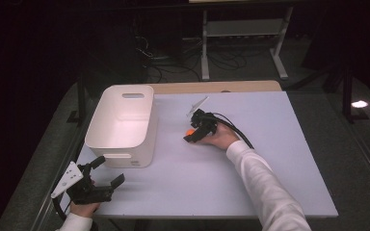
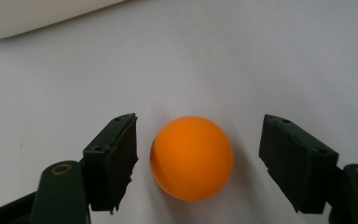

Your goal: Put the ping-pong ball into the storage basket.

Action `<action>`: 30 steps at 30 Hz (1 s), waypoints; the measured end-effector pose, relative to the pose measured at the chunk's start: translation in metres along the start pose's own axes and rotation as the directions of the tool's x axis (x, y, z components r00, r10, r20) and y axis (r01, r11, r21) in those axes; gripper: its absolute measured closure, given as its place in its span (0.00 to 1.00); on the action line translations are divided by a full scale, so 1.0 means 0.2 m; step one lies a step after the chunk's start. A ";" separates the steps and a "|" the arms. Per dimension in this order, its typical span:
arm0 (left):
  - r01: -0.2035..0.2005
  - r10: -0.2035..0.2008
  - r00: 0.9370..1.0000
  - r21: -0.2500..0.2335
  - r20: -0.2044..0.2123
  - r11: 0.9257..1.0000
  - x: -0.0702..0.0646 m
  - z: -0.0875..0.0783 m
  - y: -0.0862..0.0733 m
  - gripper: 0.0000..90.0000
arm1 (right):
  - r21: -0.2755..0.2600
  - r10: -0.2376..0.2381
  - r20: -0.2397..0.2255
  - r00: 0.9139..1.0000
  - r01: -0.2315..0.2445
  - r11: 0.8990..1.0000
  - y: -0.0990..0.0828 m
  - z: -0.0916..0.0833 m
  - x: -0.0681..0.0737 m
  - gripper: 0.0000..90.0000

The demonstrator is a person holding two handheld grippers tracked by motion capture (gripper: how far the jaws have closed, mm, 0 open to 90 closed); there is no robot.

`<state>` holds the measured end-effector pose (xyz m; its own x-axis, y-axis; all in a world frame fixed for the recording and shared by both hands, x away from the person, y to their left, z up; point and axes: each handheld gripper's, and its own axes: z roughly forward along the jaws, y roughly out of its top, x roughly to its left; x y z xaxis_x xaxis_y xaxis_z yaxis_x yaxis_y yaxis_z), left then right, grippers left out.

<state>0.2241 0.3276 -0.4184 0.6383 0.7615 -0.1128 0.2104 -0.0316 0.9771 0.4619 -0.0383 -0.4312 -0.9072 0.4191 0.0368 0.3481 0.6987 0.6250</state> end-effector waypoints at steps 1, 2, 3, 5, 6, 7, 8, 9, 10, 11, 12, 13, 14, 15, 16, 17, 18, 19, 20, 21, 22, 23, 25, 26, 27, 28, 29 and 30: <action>-0.001 0.001 1.000 0.000 0.000 1.000 0.00 0.00 0.00 0.00 | -0.001 -0.008 -0.001 1.000 0.008 1.000 0.00 0.00 0.00 0.32; 0.000 0.000 1.000 0.000 0.000 1.000 0.00 0.00 0.00 0.00 | 0.005 -0.003 0.001 1.000 0.003 1.000 0.00 0.01 0.00 0.33; 0.000 0.000 1.000 0.000 0.000 1.000 0.00 0.00 0.00 0.00 | 0.006 -0.002 0.004 1.000 0.002 1.000 0.00 0.01 0.00 0.35; 0.000 0.000 1.000 0.000 0.000 1.000 0.00 0.00 0.00 0.00 | 0.004 -0.007 0.008 1.000 0.007 1.000 0.00 0.01 0.00 0.40; 0.000 0.000 1.000 0.000 0.000 1.000 0.00 0.00 0.00 0.00 | 0.004 -0.007 0.011 1.000 0.007 1.000 0.00 0.01 0.00 0.42; 0.000 0.000 1.000 0.000 0.000 1.000 0.00 0.00 0.00 0.00 | 0.008 -0.004 0.017 1.000 0.004 1.000 0.00 0.01 0.00 0.43; 0.001 -0.001 1.000 -0.001 0.000 1.000 0.00 0.00 0.00 0.00 | 0.009 -0.004 0.015 1.000 0.004 1.000 0.00 0.01 0.01 0.45; 0.000 0.000 1.000 0.000 0.000 1.000 0.00 0.00 0.00 0.00 | 0.007 -0.001 0.009 1.000 0.001 1.000 0.00 0.01 0.01 0.47; 0.000 0.000 1.000 0.000 0.000 1.000 0.00 0.00 0.00 0.00 | 0.005 -0.009 0.010 1.000 0.008 1.000 0.00 0.01 0.01 0.49; 0.000 0.000 1.000 0.000 0.000 1.000 0.00 0.00 0.00 0.00 | 0.005 -0.011 0.015 1.000 0.011 1.000 0.00 0.01 0.01 0.51; 0.002 -0.002 1.000 -0.001 0.000 1.000 0.00 0.00 0.00 0.00 | 0.004 -0.012 0.011 1.000 0.012 1.000 0.00 0.01 0.01 0.53; 0.000 0.000 1.000 0.000 0.000 1.000 0.00 0.00 0.00 0.00 | 0.003 -0.015 0.007 1.000 0.015 1.000 0.00 0.00 0.01 0.54; 0.002 -0.002 1.000 -0.002 0.000 1.000 0.00 0.00 0.00 0.00 | 0.003 -0.020 0.007 1.000 0.020 1.000 0.00 0.00 0.02 0.54; 0.000 0.000 1.000 -0.001 0.000 1.000 0.00 0.00 0.00 0.00 | 0.001 -0.024 0.009 1.000 0.024 1.000 0.01 0.00 0.02 0.54; 0.002 -0.002 1.000 -0.002 0.000 1.000 0.00 0.00 0.00 0.00 | 0.001 -0.027 0.009 1.000 0.026 1.000 0.01 0.00 0.02 0.54; 0.001 -0.001 1.000 -0.001 0.000 1.000 0.00 0.00 0.00 0.00 | 0.002 -0.022 0.005 1.000 0.022 1.000 0.01 0.00 0.02 0.55; 0.001 -0.001 1.000 -0.001 0.000 1.000 0.00 0.00 0.00 0.00 | 0.004 -0.023 0.007 1.000 0.023 1.000 0.01 -0.01 0.03 0.55; 0.001 -0.001 1.000 -0.002 0.000 1.000 0.00 0.00 0.00 0.00 | -0.006 -0.033 0.009 0.999 0.033 0.999 0.01 -0.01 0.02 0.55; 0.002 -0.002 1.000 -0.003 0.000 1.000 0.00 0.00 0.00 0.00 | -0.006 -0.024 0.011 1.000 0.025 1.000 0.02 -0.02 0.03 0.55; 0.003 -0.003 1.000 -0.003 0.000 1.000 0.00 0.00 0.00 0.00 | -0.013 -0.029 0.010 1.000 0.029 1.000 0.02 -0.03 0.03 0.55; 0.003 -0.003 1.000 -0.003 0.000 1.000 0.00 0.00 0.00 0.00 | -0.017 -0.023 0.007 1.000 0.023 1.000 0.02 -0.04 0.03 0.55; 0.004 -0.004 1.000 -0.003 0.000 1.000 0.00 0.00 0.00 0.00 | -0.022 -0.030 0.013 0.999 0.030 0.999 0.02 -0.05 0.03 0.55; 0.003 -0.003 1.000 -0.003 -0.001 1.000 0.00 0.00 0.00 0.00 | -0.038 -0.035 0.015 0.999 0.036 0.999 0.03 -0.07 0.03 0.55; 0.003 -0.003 1.000 -0.003 0.000 1.000 0.00 0.00 0.00 0.00 | -0.038 -0.024 0.014 1.000 0.025 0.999 0.03 -0.08 0.03 0.55; 0.000 0.000 1.000 -0.001 -0.001 1.000 0.00 0.00 0.00 0.00 | -0.047 -0.025 0.014 1.000 0.025 0.999 0.03 -0.10 0.03 0.55; 0.000 0.000 1.000 -0.001 -0.001 1.000 0.00 0.00 0.00 0.00 | -0.049 -0.024 0.017 1.000 0.025 0.999 0.04 -0.11 0.03 0.55; 0.000 0.000 1.000 -0.002 -0.001 1.000 0.00 0.00 0.00 0.00 | -0.055 -0.027 0.016 1.000 0.027 0.998 0.04 -0.12 0.03 0.55; -0.001 0.001 1.000 -0.001 -0.001 1.000 0.00 0.00 0.00 0.00 | -0.060 -0.023 0.016 1.000 0.024 0.998 0.04 -0.13 0.03 0.55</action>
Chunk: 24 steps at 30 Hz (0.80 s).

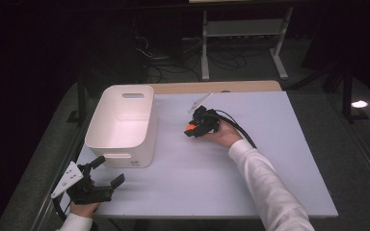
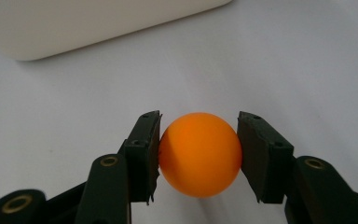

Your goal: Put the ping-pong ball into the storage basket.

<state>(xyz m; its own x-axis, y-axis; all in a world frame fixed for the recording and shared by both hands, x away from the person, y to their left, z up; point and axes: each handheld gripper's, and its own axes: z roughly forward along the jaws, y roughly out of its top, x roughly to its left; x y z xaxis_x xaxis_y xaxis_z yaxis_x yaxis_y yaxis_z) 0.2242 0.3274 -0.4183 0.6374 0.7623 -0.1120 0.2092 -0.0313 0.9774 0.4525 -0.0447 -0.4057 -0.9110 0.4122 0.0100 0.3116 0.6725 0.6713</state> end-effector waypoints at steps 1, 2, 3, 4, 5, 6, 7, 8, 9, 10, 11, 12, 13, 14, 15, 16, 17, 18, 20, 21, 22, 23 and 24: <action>0.000 0.000 1.000 0.001 -0.001 1.000 0.00 0.00 0.00 0.00 | -0.005 0.001 -0.002 1.000 -0.001 1.000 0.00 -0.01 0.00 0.55; 0.002 -0.002 1.000 0.000 -0.001 1.000 0.00 0.00 0.00 0.00 | -0.008 0.009 -0.007 1.000 -0.009 1.000 0.01 -0.02 0.00 0.55; 0.001 -0.001 1.000 0.000 -0.001 1.000 0.00 0.00 0.00 0.00 | -0.015 0.027 -0.014 1.000 -0.027 1.000 0.01 -0.03 0.01 0.55; 0.001 -0.001 1.000 0.000 -0.001 1.000 0.00 0.00 0.00 0.00 | -0.020 0.032 -0.019 0.999 -0.032 0.999 0.01 -0.04 0.01 0.55; 0.001 -0.001 1.000 0.001 -0.001 1.000 0.00 0.00 0.00 0.00 | -0.022 0.031 -0.020 0.999 -0.032 0.999 0.02 -0.05 0.02 0.55; 0.000 0.000 1.000 0.001 -0.001 1.000 0.00 0.00 0.00 0.00 | -0.026 0.032 -0.021 0.999 -0.032 0.999 0.02 -0.06 0.02 0.55; -0.001 0.001 1.000 0.001 -0.001 1.000 0.00 0.00 0.00 0.00 | -0.030 0.028 -0.023 0.999 -0.029 0.999 0.02 -0.07 0.03 0.55; -0.001 0.001 1.000 0.001 -0.001 1.000 0.00 0.00 0.00 0.00 | -0.033 0.018 -0.025 1.000 -0.019 0.999 0.03 -0.07 0.03 0.55; -0.002 0.002 1.000 0.001 -0.001 1.000 0.00 0.00 0.00 0.00 | -0.034 0.018 -0.025 1.000 -0.019 0.999 0.03 -0.08 0.04 0.55; -0.001 0.001 1.000 0.001 -0.001 1.000 0.00 0.00 0.00 0.00 | -0.039 0.016 -0.027 1.000 -0.017 0.999 0.04 -0.09 0.04 0.55; -0.002 0.002 1.000 0.001 -0.001 1.000 0.00 0.00 0.00 0.00 | -0.038 0.016 -0.029 0.999 -0.018 0.999 0.04 -0.09 0.05 0.55; -0.002 0.002 1.000 0.002 -0.001 1.000 0.00 0.00 0.00 0.00 | -0.040 0.009 -0.027 1.000 -0.010 0.999 0.04 -0.10 0.05 0.55; -0.002 0.002 1.000 0.002 -0.002 1.000 0.00 0.00 0.00 0.00 | -0.041 0.007 -0.026 1.000 -0.008 0.999 0.05 -0.10 0.06 0.55; -0.002 0.002 1.000 0.001 -0.001 1.000 0.00 0.00 0.00 0.00 | -0.037 0.004 -0.023 1.000 -0.005 0.999 0.05 -0.11 0.06 0.55; -0.002 0.002 1.000 0.002 -0.002 1.000 0.00 0.00 0.00 0.00 | -0.041 0.001 -0.018 1.000 -0.002 0.999 0.05 -0.11 0.06 0.55; -0.001 0.001 1.000 0.002 -0.002 1.000 0.00 0.00 0.00 0.00 | -0.040 0.009 -0.019 1.000 -0.009 0.999 0.06 -0.12 0.07 0.55; -0.001 0.001 1.000 0.001 -0.002 1.000 0.00 0.00 0.00 0.00 | -0.043 0.002 -0.018 1.000 -0.003 0.999 0.06 -0.12 0.07 0.55; -0.002 0.002 1.000 0.002 -0.002 1.000 0.00 0.00 0.00 0.00 | -0.044 -0.002 -0.020 1.000 0.001 0.999 0.06 -0.13 0.08 0.55; -0.002 0.002 1.000 0.002 -0.003 1.000 0.00 0.00 0.00 0.00 | -0.048 0.001 -0.020 1.000 -0.002 0.999 0.07 -0.14 0.09 0.55; -0.002 0.002 1.000 0.001 -0.003 1.000 0.00 0.00 0.00 0.00 | -0.050 -0.002 -0.023 1.000 0.001 0.999 0.07 -0.14 0.09 0.55; -0.001 0.001 1.000 0.001 -0.003 1.000 0.00 0.00 0.00 0.00 | -0.052 -0.008 -0.022 1.000 0.007 0.999 0.08 -0.15 0.10 0.55; 0.000 0.000 1.000 0.000 -0.002 1.000 0.00 0.00 0.00 0.00 | -0.053 -0.011 -0.025 1.000 0.009 0.999 0.08 -0.16 0.10 0.55; 0.001 -0.001 1.000 0.001 -0.003 1.000 0.00 0.00 0.00 0.00 | -0.058 -0.008 -0.027 1.000 0.006 0.998 0.09 -0.16 0.11 0.55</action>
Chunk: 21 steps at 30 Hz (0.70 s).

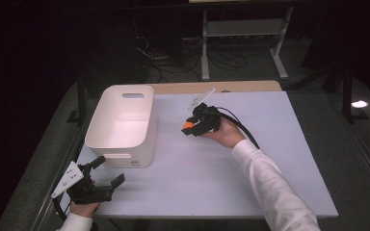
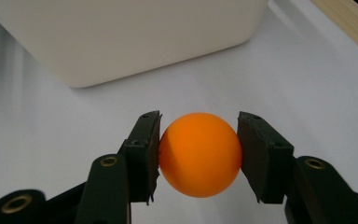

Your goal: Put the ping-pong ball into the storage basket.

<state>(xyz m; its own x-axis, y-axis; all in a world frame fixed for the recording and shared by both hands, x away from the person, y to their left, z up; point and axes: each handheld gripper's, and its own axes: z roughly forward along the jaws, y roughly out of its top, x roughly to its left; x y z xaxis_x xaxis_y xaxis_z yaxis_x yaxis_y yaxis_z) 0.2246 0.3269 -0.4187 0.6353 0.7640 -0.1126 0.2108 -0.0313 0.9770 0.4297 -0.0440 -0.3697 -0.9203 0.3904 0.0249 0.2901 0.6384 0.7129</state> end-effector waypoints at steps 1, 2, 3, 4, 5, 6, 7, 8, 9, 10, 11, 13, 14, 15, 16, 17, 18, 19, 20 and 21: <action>-0.004 0.004 1.000 0.002 0.000 1.000 0.00 0.00 0.00 0.00 | -0.004 -0.007 -0.004 1.000 0.007 1.000 0.00 -0.01 0.00 0.55; -0.002 0.002 1.000 -0.001 0.000 1.000 0.00 0.00 0.00 0.00 | -0.012 -0.029 -0.003 1.000 0.029 0.999 0.01 -0.01 0.00 0.55; -0.003 0.003 1.000 0.001 0.000 1.000 0.00 0.00 0.00 0.00 | -0.014 -0.010 -0.008 1.000 0.010 1.000 0.01 -0.02 0.01 0.55; -0.003 0.003 1.000 0.001 0.000 1.000 0.00 0.00 0.00 0.00 | -0.020 -0.027 -0.009 1.000 0.027 0.999 0.02 -0.03 0.01 0.55; -0.001 0.001 1.000 -0.001 0.000 1.000 0.00 0.00 0.00 0.00 | -0.025 -0.028 -0.013 1.000 0.028 0.999 0.02 -0.03 0.01 0.55; -0.002 0.002 1.000 0.000 0.000 1.000 0.00 0.00 0.00 0.00 | -0.024 -0.007 -0.016 1.000 0.007 1.000 0.03 -0.04 0.03 0.55; -0.002 0.002 1.000 -0.001 0.000 1.000 0.00 0.00 0.00 0.00 | -0.029 -0.013 -0.020 1.000 0.012 1.000 0.04 -0.04 0.03 0.55; -0.003 0.003 1.000 0.000 0.001 1.000 0.00 0.00 0.00 0.00 | -0.034 -0.025 -0.023 0.999 0.025 0.999 0.04 -0.05 0.04 0.54; -0.005 0.005 1.000 -0.005 0.003 1.000 0.00 0.00 0.00 0.00 | -0.031 -0.030 -0.026 0.999 0.029 0.999 0.05 -0.05 0.05 0.54; -0.003 0.003 1.000 -0.006 0.003 1.000 0.00 0.00 0.00 0.00 | -0.035 -0.021 -0.034 0.999 0.020 0.999 0.06 -0.06 0.06 0.54; -0.005 0.005 1.000 -0.004 0.002 1.000 0.00 0.00 0.00 0.00 | -0.038 -0.023 -0.035 0.999 0.022 0.999 0.06 -0.06 0.07 0.54; -0.005 0.005 1.000 0.000 0.000 1.000 0.00 0.00 0.00 0.00 | -0.045 -0.053 -0.038 0.998 0.051 0.998 0.08 -0.06 0.09 0.54; -0.004 0.004 1.000 -0.001 0.001 1.000 0.00 0.00 0.00 0.00 | -0.052 -0.055 -0.040 0.998 0.053 0.997 0.08 -0.06 0.10 0.54; -0.004 0.004 1.000 -0.001 0.000 1.000 0.00 0.00 0.00 0.00 | -0.052 -0.068 -0.041 0.997 0.066 0.996 0.09 -0.07 0.10 0.54; 0.000 0.000 1.000 -0.006 0.001 1.000 0.00 0.00 0.00 0.00 | -0.051 -0.051 -0.044 0.998 0.049 0.997 0.10 -0.07 0.12 0.54; 0.001 -0.001 1.000 -0.006 0.001 1.000 0.00 0.00 0.00 0.00 | -0.056 -0.047 -0.050 0.998 0.044 0.997 0.11 -0.07 0.13 0.54; -0.014 0.014 1.000 0.008 -0.002 1.000 0.00 0.00 0.00 0.00 | -0.056 -0.053 -0.048 0.997 0.050 0.997 0.11 -0.08 0.14 0.54; 0.004 -0.004 1.000 -0.006 -0.001 1.000 0.00 0.00 0.00 0.00 | -0.060 -0.067 -0.046 0.997 0.064 0.996 0.12 -0.08 0.15 0.54; -0.012 0.012 1.000 0.010 -0.003 1.000 0.00 0.00 0.00 0.00 | -0.067 -0.069 -0.046 0.997 0.066 0.996 0.13 -0.08 0.16 0.54; -0.010 0.010 1.000 0.009 -0.002 1.000 0.00 0.00 0.00 0.00 | -0.066 -0.069 -0.047 0.996 0.066 0.996 0.13 -0.09 0.17 0.54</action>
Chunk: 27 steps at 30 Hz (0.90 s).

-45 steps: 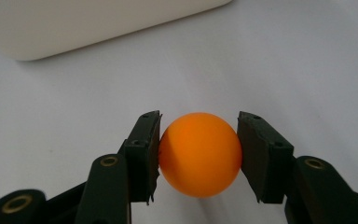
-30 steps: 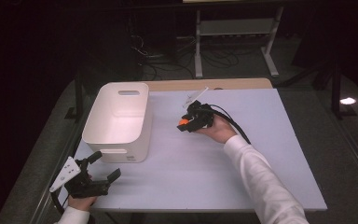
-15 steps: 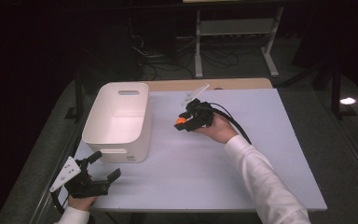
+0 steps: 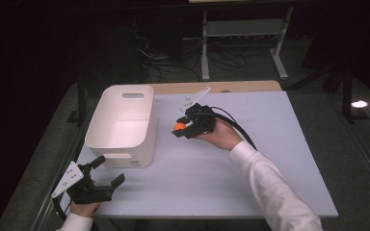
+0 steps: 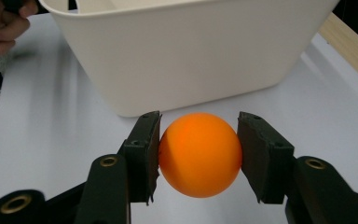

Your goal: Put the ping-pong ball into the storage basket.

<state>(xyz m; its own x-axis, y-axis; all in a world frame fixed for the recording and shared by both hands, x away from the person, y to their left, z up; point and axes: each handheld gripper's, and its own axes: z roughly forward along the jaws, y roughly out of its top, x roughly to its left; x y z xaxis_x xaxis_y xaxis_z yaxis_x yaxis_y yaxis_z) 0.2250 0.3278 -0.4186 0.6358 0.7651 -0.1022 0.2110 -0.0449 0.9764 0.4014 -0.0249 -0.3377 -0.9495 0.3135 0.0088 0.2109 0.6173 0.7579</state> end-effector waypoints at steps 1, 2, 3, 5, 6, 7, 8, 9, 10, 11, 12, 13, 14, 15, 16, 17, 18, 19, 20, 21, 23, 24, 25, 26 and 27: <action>0.000 0.000 1.000 0.000 0.000 1.000 0.00 0.00 0.00 0.00 | -0.005 -0.009 -0.001 1.000 0.009 1.000 0.01 0.00 0.01 0.54; 0.000 0.000 1.000 -0.007 0.002 1.000 0.00 0.00 0.00 0.00 | -0.008 -0.022 -0.003 1.000 0.022 1.000 0.01 0.00 0.01 0.54; -0.002 0.002 1.000 -0.008 0.002 1.000 0.00 0.00 0.00 0.00 | -0.010 -0.036 -0.003 0.999 0.036 0.999 0.02 -0.01 0.01 0.54; -0.001 0.001 1.000 -0.008 0.002 1.000 0.00 0.00 0.00 0.00 | -0.009 -0.043 -0.003 0.999 0.042 0.999 0.04 -0.01 0.03 0.54; -0.003 0.003 1.000 -0.007 0.003 1.000 0.00 0.00 0.00 0.00 | -0.012 -0.049 -0.002 0.999 0.049 0.999 0.04 -0.01 0.04 0.54; 0.001 -0.001 1.000 -0.012 0.004 1.000 0.00 0.00 0.00 0.00 | -0.020 -0.050 -0.003 0.999 0.050 0.999 0.05 -0.02 0.04 0.54; 0.008 -0.007 1.000 -0.017 0.005 1.000 0.00 0.01 0.00 0.00 | -0.021 -0.026 -0.008 1.000 0.026 0.999 0.06 -0.03 0.05 0.54; 0.011 -0.011 1.000 -0.019 0.005 1.000 0.00 0.01 0.00 0.00 | -0.027 -0.035 -0.007 0.999 0.035 0.999 0.07 -0.03 0.05 0.54; 0.015 -0.015 1.000 -0.023 0.005 1.000 -0.01 0.01 0.00 0.00 | -0.030 -0.031 -0.007 0.999 0.031 0.999 0.08 -0.03 0.06 0.54; 0.016 -0.016 1.000 -0.024 0.004 1.000 -0.01 0.01 0.00 0.00 | -0.032 -0.037 -0.008 0.999 0.037 0.999 0.08 -0.04 0.06 0.54; 0.019 -0.019 1.000 -0.025 0.003 1.000 -0.01 0.01 0.00 0.00 | -0.032 -0.036 -0.008 0.999 0.036 0.999 0.09 -0.04 0.07 0.54; 0.014 -0.014 1.000 -0.019 0.002 1.000 0.00 0.01 0.00 0.00 | -0.038 -0.034 -0.014 0.999 0.033 0.999 0.10 -0.04 0.07 0.55; 0.008 -0.008 1.000 -0.012 0.002 1.000 0.00 0.00 0.00 0.00 | -0.035 -0.036 -0.011 0.999 0.036 0.999 0.10 -0.04 0.07 0.55; -0.001 0.001 1.000 -0.006 0.002 1.000 0.00 0.00 0.00 0.00 | -0.037 -0.036 -0.011 0.999 0.035 0.999 0.11 -0.05 0.08 0.55; -0.004 0.004 1.000 -0.004 0.002 1.000 0.00 0.00 0.00 0.00 | -0.040 -0.035 -0.013 0.999 0.035 0.999 0.11 -0.05 0.08 0.55; 0.000 0.000 1.000 -0.008 0.004 1.000 0.00 0.00 0.00 0.00 | -0.042 -0.055 -0.010 0.998 0.054 0.998 0.12 -0.05 0.08 0.55; 0.002 -0.002 1.000 -0.012 0.004 1.000 0.00 0.00 0.00 0.00 | -0.041 -0.045 -0.013 0.999 0.044 0.998 0.12 -0.06 0.08 0.55; 0.006 -0.006 1.000 -0.013 0.003 1.000 0.00 0.00 0.00 0.00 | -0.047 -0.041 -0.013 0.999 0.041 0.998 0.13 -0.06 0.09 0.55; 0.006 -0.006 1.000 -0.014 0.003 1.000 0.00 0.00 0.00 0.00 | -0.048 -0.042 -0.015 0.999 0.041 0.998 0.13 -0.06 0.09 0.55; 0.006 -0.006 1.000 -0.014 0.004 1.000 0.00 0.00 0.00 0.00 | -0.055 -0.063 -0.013 0.998 0.063 0.997 0.14 -0.06 0.08 0.55; 0.003 -0.003 1.000 -0.015 0.005 1.000 0.00 0.01 0.00 0.00 | -0.055 -0.069 -0.011 0.998 0.068 0.996 0.14 -0.07 0.09 0.55; 0.005 -0.005 1.000 -0.015 0.004 1.000 0.00 0.01 0.00 0.00 | -0.053 -0.073 -0.011 0.997 0.072 0.996 0.15 -0.07 0.09 0.55; 0.006 -0.006 1.000 -0.015 0.004 1.000 0.00 0.00 0.00 0.00 | -0.057 -0.072 -0.013 0.997 0.071 0.996 0.15 -0.07 0.09 0.55; 0.007 -0.007 1.000 -0.017 0.004 1.000 0.00 0.01 0.00 0.00 | -0.054 -0.070 -0.013 0.997 0.069 0.996 0.16 -0.07 0.10 0.55; 0.006 -0.006 1.000 -0.016 0.003 1.000 0.00 0.00 0.00 0.00 | -0.055 -0.077 -0.012 0.997 0.076 0.996 0.16 -0.07 0.10 0.55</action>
<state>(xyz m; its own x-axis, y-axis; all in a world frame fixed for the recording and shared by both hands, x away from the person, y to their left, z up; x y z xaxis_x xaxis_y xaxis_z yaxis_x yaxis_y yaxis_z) 0.2253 0.3268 -0.4192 0.6369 0.7632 -0.1087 0.2030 -0.0300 0.9787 0.3863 -0.0092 -0.3034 -0.9655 0.2569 -0.0418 0.1250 0.5984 0.7914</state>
